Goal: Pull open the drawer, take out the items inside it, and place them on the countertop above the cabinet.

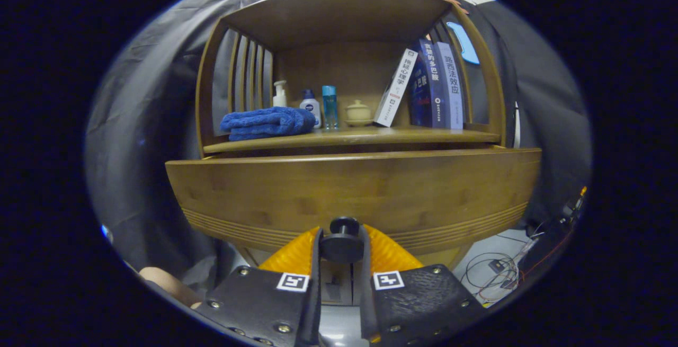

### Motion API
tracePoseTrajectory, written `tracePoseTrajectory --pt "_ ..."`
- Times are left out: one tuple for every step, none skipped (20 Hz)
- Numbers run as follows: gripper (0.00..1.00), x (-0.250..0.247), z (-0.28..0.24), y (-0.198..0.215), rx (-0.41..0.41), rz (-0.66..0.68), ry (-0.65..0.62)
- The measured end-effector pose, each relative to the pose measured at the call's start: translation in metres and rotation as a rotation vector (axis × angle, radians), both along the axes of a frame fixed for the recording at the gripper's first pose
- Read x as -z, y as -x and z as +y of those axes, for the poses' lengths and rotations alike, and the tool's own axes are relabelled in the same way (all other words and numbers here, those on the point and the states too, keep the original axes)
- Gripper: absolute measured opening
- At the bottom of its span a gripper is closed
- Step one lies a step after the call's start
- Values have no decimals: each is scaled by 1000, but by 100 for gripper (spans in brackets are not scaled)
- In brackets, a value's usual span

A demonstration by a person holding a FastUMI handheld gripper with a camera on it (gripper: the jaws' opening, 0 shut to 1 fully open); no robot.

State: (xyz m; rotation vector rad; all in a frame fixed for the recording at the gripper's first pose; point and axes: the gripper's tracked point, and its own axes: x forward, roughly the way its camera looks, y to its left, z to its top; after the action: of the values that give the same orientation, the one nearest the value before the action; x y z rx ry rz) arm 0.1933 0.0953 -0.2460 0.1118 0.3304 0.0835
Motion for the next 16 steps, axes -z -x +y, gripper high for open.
tracePoseTrajectory --pt "30 -1 -1 10 -3 1 6" --pt "30 -3 -1 18 -5 4 11" --pt "30 -3 -1 27 -5 6 13" --pt "30 -4 -2 35 -4 8 11" --pt "30 -3 -2 43 -4 14 8" --pt "30 -2 -2 50 -6 21 6" --pt "30 1 -2 58 -8 28 6" --pt "30 3 -1 66 -15 39 9" --pt "30 0 -1 70 -12 26 -2" --pt "30 4 1 76 -14 45 4" --pt "30 2 0 81 -17 41 5" --pt "30 1 1 83 -21 44 4" --pt "30 3 2 83 -27 44 7" --pt "30 2 1 83 -29 46 3" --pt "30 5 3 82 -33 58 -5" --pt "35 4 3 84 -36 65 -14"
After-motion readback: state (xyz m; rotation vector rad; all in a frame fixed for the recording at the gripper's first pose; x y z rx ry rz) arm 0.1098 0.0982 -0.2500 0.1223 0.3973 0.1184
